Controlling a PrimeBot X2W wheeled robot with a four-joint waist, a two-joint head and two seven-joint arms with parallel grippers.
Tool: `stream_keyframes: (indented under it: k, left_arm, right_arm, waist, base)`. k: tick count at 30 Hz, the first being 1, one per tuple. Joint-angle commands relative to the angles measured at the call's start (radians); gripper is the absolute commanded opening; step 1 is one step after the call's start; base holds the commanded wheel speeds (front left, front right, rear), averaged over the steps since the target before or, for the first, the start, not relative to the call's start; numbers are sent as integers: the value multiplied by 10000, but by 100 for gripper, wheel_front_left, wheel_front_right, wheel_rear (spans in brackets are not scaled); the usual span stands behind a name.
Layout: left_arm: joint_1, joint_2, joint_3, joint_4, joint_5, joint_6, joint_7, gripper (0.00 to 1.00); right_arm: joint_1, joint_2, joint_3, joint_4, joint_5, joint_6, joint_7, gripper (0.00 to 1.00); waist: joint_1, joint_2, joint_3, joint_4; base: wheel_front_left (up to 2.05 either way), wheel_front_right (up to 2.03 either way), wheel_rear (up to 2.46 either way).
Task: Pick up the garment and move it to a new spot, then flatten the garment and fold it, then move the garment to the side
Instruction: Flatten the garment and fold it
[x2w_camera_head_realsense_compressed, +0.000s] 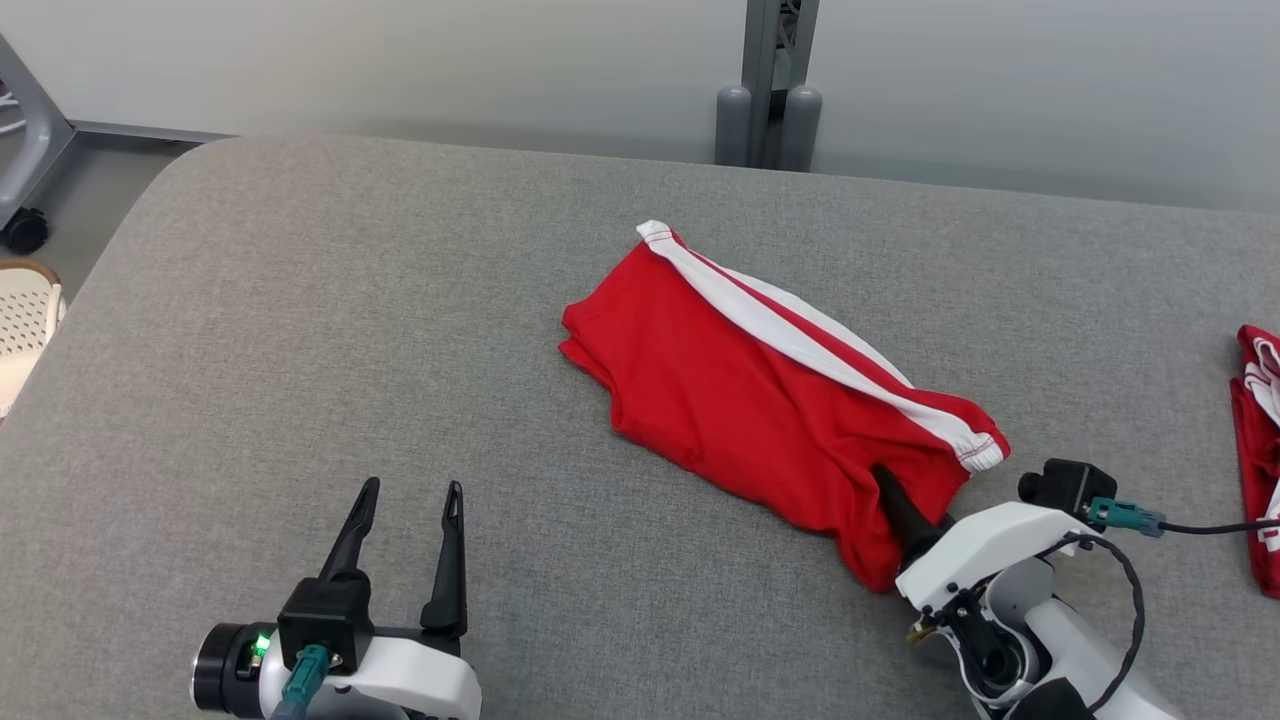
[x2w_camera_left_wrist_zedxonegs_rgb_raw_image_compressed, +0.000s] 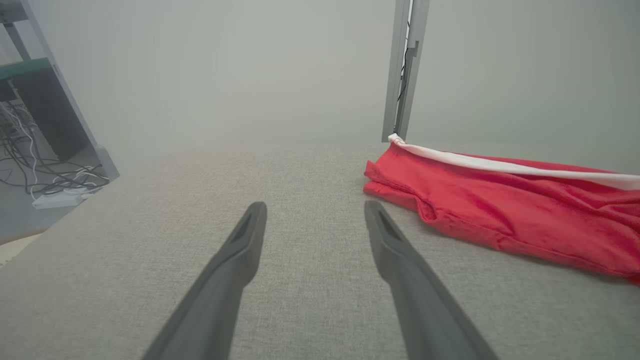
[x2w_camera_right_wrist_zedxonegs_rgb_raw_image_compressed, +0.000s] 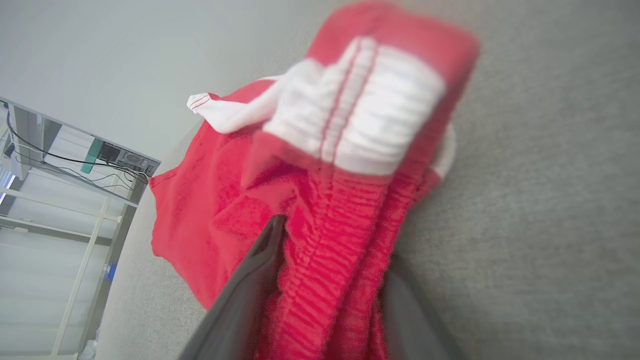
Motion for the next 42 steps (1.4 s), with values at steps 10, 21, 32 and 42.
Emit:
stream_keyframes:
  k: [10,21,32,42]
  left_arm:
    - [-8,32,70,132,-57,-21,-29,100]
    - [102,35,-95,321,-174,-43,-29,100]
    - [-288,31,-490,458,-295,5,-29,100]
    - [-468,30,-832,475,-457,156,-30,100]
  right_arm:
    - [422,-449,858,-154,670,14,-83,0]
    - [189,-1755,1609,-431,1084,18,432,0]
    - [-1853,-3682,2491,609,770,16,1795,0]
    - [-3480,-4607,3047,2504,207,16,1944,0]
  waist:
    - [0,0,-348,-413]
    - [0,0,-708,-825]
    - [0,0,-156,-201]
    - [0,0,328,544]
  base:
    - [0,0,0]
    - [0,0,0]
    - [0,0,0]
    - [0,0,0]
